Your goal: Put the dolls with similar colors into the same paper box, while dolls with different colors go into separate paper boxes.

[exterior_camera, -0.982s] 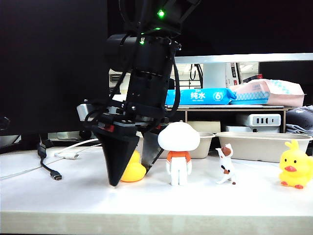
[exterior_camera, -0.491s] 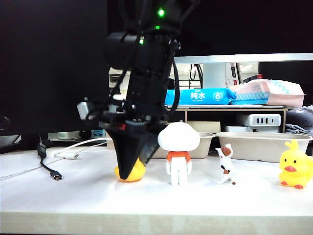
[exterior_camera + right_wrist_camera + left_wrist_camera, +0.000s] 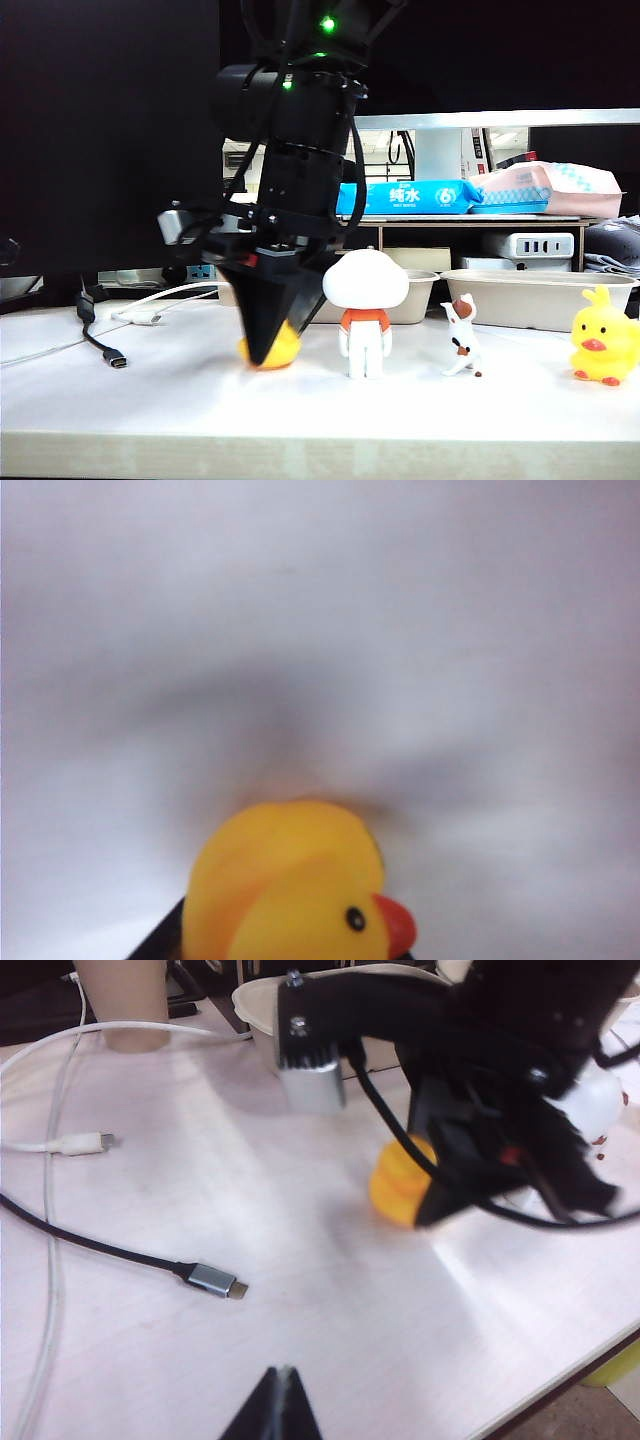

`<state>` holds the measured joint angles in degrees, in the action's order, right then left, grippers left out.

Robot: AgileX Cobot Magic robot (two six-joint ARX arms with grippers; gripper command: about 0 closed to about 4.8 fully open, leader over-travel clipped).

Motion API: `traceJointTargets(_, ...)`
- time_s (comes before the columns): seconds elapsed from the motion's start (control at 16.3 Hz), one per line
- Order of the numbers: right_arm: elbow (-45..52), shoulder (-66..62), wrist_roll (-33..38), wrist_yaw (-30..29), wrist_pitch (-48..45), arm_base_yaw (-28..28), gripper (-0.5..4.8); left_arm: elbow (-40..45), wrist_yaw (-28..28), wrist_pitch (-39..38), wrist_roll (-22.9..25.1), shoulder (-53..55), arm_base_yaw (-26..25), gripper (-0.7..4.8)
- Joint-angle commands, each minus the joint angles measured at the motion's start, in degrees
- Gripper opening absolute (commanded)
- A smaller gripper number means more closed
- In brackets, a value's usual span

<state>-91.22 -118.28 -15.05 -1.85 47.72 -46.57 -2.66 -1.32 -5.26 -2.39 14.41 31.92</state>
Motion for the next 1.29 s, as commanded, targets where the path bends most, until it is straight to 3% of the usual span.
traceJointTargets(0.06, -4.1, 0.4, 0.0, 2.0, 0.5, 1.0, 1.83, -0.2, 0.0, 0.6, 0.1, 0.0, 0.0, -0.05)
traceJointTargets(0.37, -12.2, 0.3, 0.0, 2.4, -2.2, 6.3, 1.83, -0.2, 0.0, 0.6, 0.1, 0.0, 0.0, -0.05)
traceJointTargets(0.74, -13.1, 0.0, 0.0, 2.3, -6.5, 13.7, 1.83, -0.2, 0.0, 0.6, 0.0, -4.4, -0.2, -0.05)
traceJointTargets(0.98, -13.0, -0.7, 0.0, 1.9, -10.7, 14.0, 1.83, -0.2, -0.2, 0.6, 0.1, -8.0, -1.3, -0.05)
traceJointTargets(1.29, -13.1, -3.6, 0.0, 1.7, -13.5, 14.0, 1.83, -0.1, 0.0, 0.6, 0.1, -12.0, -6.4, -0.05)
